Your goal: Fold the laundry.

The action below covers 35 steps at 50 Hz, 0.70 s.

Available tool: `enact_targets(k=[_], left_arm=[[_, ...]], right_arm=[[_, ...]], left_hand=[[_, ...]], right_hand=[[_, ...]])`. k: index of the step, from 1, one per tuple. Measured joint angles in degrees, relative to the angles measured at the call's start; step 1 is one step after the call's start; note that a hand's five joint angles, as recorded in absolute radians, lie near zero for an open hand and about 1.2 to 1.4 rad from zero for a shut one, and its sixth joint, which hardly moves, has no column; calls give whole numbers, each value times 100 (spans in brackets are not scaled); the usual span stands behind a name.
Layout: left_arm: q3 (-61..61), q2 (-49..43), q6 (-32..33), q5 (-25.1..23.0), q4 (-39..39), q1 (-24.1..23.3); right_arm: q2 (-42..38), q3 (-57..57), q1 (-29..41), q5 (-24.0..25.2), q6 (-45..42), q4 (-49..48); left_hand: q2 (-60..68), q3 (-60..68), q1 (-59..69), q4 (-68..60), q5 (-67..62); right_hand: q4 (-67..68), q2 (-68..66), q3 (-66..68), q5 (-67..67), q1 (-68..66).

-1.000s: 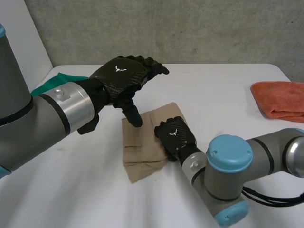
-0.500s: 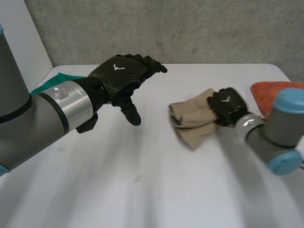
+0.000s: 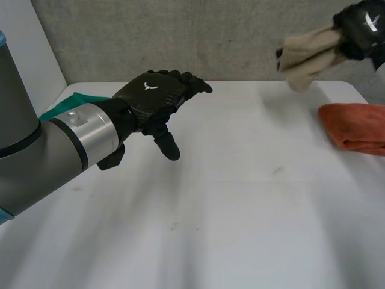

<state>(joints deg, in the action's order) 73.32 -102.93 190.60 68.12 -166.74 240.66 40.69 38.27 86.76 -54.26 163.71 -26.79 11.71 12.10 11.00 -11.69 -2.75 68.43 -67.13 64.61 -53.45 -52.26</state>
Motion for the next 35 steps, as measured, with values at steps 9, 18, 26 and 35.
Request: enact_targets(k=[9,18,26,35], left_arm=[[1,-22,-15,0,-25,0],[7,-146,-14,6,-65,-7],[5,-252,-14,9,-70,-10],[-2,-252,-16,9,-69,-11]], right_arm=[[-784,-497,-769,382,554,-208],[-1360,-81,-1589,1145,382,-34],[-1331,559,-2056,1427,-206,304],[-444,996,-2093,1087,-1508,1999]], left_hand=[[0,0,0,0,0],[0,0,0,0,0],[0,0,0,0,0],[0,0,0,0,0]], right_hand=[[1,0,28,-27,0],[26,0,54,-27,0],[-1579,1605,-1484,1406,1327],[-5461,5429,-5215,4934,4039]])
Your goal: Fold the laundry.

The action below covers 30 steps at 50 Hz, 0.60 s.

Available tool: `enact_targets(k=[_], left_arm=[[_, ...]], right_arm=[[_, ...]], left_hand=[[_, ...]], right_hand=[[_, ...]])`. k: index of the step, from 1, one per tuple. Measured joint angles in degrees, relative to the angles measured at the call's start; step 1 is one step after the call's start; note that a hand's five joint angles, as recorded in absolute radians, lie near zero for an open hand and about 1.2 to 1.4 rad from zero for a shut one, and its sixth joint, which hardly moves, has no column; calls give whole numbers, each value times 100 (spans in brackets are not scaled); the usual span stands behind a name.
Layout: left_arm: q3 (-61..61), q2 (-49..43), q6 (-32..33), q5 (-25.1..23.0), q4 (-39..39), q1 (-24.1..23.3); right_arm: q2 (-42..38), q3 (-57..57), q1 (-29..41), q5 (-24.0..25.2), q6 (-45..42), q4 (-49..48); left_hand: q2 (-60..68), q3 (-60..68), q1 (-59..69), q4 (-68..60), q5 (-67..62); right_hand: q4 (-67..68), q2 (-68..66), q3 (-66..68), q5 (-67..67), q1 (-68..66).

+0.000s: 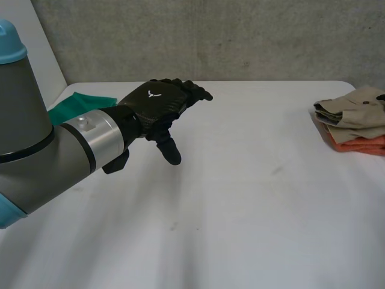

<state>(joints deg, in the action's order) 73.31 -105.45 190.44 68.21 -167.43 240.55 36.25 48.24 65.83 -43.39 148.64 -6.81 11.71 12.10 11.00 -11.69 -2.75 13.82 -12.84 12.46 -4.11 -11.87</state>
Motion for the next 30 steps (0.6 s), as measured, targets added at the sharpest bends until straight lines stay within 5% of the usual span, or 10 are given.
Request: enact_targets(k=[5,9,17,30], left_arm=[[-1,30,-5,0,1,0],[-10,64,-33,0,0,0],[-25,154,-115,24,-35,11],[116,287,17,878,-921,680]], right_arm=[[586,10,37,-703,-796,1014],[1198,-24,234,-1779,-1280,1813],[2107,6,1463,-3279,-772,2016],[3089,2197,4170,-3348,1562,182]], left_hand=[[0,0,0,0,0],[0,0,0,0,0],[0,0,0,0,0],[0,0,0,0,0]], right_hand=[[0,0,0,0,0],[4,0,0,0,0],[0,0,0,0,0],[0,0,0,0,0]])
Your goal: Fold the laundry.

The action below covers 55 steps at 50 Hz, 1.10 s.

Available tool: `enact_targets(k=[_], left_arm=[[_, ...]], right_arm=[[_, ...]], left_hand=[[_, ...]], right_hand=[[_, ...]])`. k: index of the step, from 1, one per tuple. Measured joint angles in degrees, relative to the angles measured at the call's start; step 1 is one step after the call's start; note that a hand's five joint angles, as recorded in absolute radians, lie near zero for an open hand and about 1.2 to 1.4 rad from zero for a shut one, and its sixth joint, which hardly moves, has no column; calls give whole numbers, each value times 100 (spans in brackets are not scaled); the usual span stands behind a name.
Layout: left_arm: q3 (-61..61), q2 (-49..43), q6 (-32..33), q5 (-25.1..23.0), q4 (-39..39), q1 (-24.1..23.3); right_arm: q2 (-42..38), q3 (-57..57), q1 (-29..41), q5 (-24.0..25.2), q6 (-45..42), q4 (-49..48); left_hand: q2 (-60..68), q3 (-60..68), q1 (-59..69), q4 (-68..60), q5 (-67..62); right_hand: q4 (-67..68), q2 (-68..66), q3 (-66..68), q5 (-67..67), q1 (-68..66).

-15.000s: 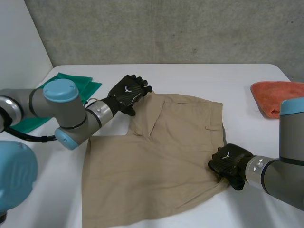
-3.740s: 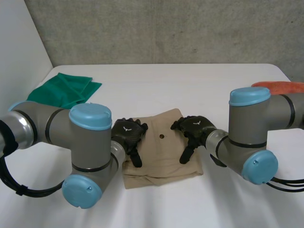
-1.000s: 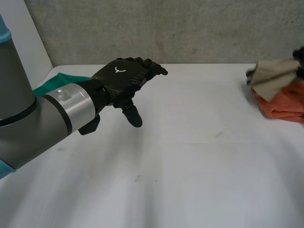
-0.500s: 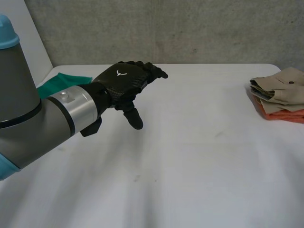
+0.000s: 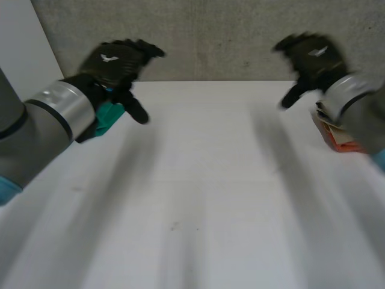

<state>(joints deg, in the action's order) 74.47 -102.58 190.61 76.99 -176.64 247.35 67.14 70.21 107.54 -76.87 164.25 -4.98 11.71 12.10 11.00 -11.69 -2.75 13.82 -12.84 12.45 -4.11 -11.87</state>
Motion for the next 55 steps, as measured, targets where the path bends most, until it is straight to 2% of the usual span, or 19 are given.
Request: enact_targets(k=[3,6,10,13,16,17,19,27,32,34,35,36,37,39,45,50,55], left_arm=[[17,-97,113,87,-216,421],[-80,-505,435,97,-495,1114],[-349,-1207,1033,19,-751,1831],[-687,-1883,1622,-112,-875,2200],[-842,-2148,1837,-170,-901,2291],[-1191,-2699,2239,-288,-930,2432],[-1508,-3151,2485,-373,-936,2550],[-2471,-4310,2727,-465,-917,2857],[-2875,-4721,2714,-429,-915,2907],[-2956,-4798,2706,-409,-916,2906],[-2997,-4834,2698,-385,-923,2894],[-3007,-4839,2691,-362,-932,2881],[-3007,-4839,2691,-362,-932,2881],[-2945,-4721,2645,-185,-1039,2769],[-2206,-3918,2270,236,-1561,2287],[-1106,-2737,1145,230,-2074,1639],[-296,-1858,-35,-81,-2121,969]], right_arm=[[79,688,531,35,-17,-388],[98,1461,1107,39,-272,-679],[92,2056,1447,30,-666,-787],[90,2371,1530,31,-942,-794],[92,2455,1536,34,-1013,-790],[102,2606,1526,39,-1128,-778],[112,2683,1509,42,-1168,-770],[209,2929,1256,45,-1169,-762],[271,3063,1080,50,-1155,-772],[279,3092,1050,50,-1154,-776],[281,3106,1036,51,-1154,-781],[282,3115,1028,51,-1154,-786],[282,3115,1028,51,-1154,-786],[281,3132,1004,49,-1155,-808],[292,3119,909,33,-1157,-858],[320,3029,735,3,-1152,-870],[359,2960,514,-9,-1143,-870]], left_hand=[[0,0,0,0,0],[0,0,0,0,0],[0,0,0,0,0],[0,0,0,0,0],[0,0,0,0,0],[0,0,0,0,0],[0,0,0,0,0],[0,0,0,0,0],[276,176,336,-212,-154],[1518,1339,1709,-1396,-1313],[3253,3046,3708,-3121,-3003],[3758,3664,4414,-3746,-3616],[3758,3664,4414,-3746,-3616],[5310,5221,5640,-5309,-5125],[5667,5588,5639,-5688,-5244],[5675,5592,5639,-5694,-5244],[5681,5602,5639,-5696,-5244]], right_hand=[[0,0,0,0,0],[0,0,0,0,0],[0,0,0,0,0],[0,0,0,0,0],[0,0,0,0,0],[0,0,0,0,0],[0,0,0,0,0],[0,0,0,0,0],[4,0,0,0,0],[0,0,0,0,0],[0,0,0,0,0],[0,0,0,0,0],[0,0,0,0,0],[0,0,0,0,0],[0,0,0,0,0],[0,0,0,0,0],[0,0,0,0,0]])
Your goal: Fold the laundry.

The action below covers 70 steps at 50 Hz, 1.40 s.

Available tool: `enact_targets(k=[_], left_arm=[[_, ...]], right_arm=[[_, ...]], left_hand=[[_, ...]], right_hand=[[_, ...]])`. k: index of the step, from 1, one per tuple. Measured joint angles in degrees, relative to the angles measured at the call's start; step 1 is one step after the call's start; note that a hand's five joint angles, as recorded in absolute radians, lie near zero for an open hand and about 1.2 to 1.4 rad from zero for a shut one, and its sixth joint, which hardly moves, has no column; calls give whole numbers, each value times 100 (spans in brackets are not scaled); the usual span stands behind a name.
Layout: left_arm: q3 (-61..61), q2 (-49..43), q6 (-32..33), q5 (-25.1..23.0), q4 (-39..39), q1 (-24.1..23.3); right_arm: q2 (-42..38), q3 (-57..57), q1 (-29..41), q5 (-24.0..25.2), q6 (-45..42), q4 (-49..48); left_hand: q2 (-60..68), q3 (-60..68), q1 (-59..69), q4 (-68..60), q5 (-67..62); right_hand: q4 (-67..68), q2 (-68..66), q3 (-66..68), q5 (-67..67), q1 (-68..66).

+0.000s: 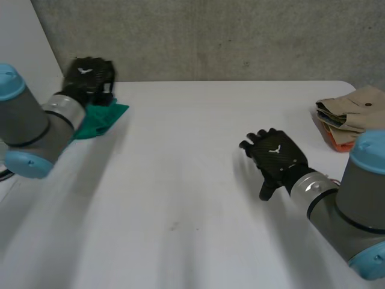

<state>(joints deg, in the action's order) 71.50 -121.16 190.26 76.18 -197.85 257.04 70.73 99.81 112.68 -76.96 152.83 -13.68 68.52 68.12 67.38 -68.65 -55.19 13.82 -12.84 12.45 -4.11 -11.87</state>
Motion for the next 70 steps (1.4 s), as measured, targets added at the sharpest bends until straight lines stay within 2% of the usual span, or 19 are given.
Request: enact_targets(k=[2,3,4,5,6,9,11,15,23,30,43,46,50,51,53,61,65,69,70], left_arm=[[218,220,-274,-119,23,-280],[289,289,-349,-156,33,-390],[319,316,-369,-169,39,-453],[339,316,-324,-156,57,-551],[331,298,-280,-142,65,-574],[117,19,259,-13,99,-481],[-40,-171,618,46,117,-334],[-565,-828,1757,152,189,361],[-1499,-1970,2893,-43,359,1267],[-2254,-2689,3220,-273,688,1666],[-2951,-3254,3228,-593,1026,1752],[-3134,-3382,3221,-626,1151,1748],[-3279,-3468,3213,-639,1237,1739],[-3286,-3472,3210,-635,1241,1736],[-3290,-3473,3200,-614,1239,1723],[-3158,-3365,3137,-382,1127,1539],[-2808,-2969,2743,-255,1019,1263],[-2202,-2236,1909,-236,893,889],[-1927,-1907,1527,-237,827,718]], right_arm=[[16,-12,-98,9,4,0],[22,-16,-144,16,6,-1],[25,-17,-173,21,7,-1],[31,-16,-255,36,11,-1],[32,-14,-284,41,12,-2],[31,-5,-387,60,11,-1],[28,-2,-417,66,8,-1],[17,-1,-444,76,-1,2],[-19,-7,-412,72,-1,-3],[-46,-6,-380,65,-5,-8],[-120,3,-377,55,-8,-37],[-133,9,-375,52,-8,-38],[-155,18,-374,50,-8,-42],[-159,17,-374,50,-8,-43],[-168,17,-373,50,-8,-44],[-181,14,-374,47,-8,-42],[-173,5,-402,36,-5,-38],[-156,-32,-453,23,-1,-37],[-148,-66,-497,18,2,-35]], left_hand=[[-8,0,-31,10,6],[-1015,-988,-982,928,737],[-1015,-988,-982,928,737],[-1843,-1789,-2035,1849,1554],[-3453,-3368,-3703,3348,3041],[-5126,-5050,-5231,5163,4848],[-5357,-5284,-5341,5381,5071],[-5452,-5389,-5345,5474,5172],[-5452,-5389,-5345,5474,5171],[-5424,-5376,-5318,5457,5146],[-4793,-4759,-4671,4795,4424],[-3865,-3828,-3606,3872,3517],[-1214,-1273,-1274,1297,1006],[-1214,-1273,-1274,1297,1006],[-237,-250,-288,240,-36],[-15,-59,-262,4,-139],[-5,-34,-262,3,-139],[0,-33,-262,2,-139],[1,-33,-262,1,-139]], right_hand=[[0,0,0,0,0],[0,0,0,0,0],[0,0,0,0,0],[0,0,0,0,0],[0,0,0,0,0],[0,0,0,0,0],[0,0,0,0,0],[0,0,0,0,0],[0,0,0,0,0],[0,0,0,0,0],[0,0,0,0,0],[0,0,0,0,0],[0,0,0,0,0],[0,0,0,0,0],[0,0,0,0,0],[1,0,0,0,0],[0,0,0,0,0],[0,0,0,0,0],[1,0,0,0,0]])
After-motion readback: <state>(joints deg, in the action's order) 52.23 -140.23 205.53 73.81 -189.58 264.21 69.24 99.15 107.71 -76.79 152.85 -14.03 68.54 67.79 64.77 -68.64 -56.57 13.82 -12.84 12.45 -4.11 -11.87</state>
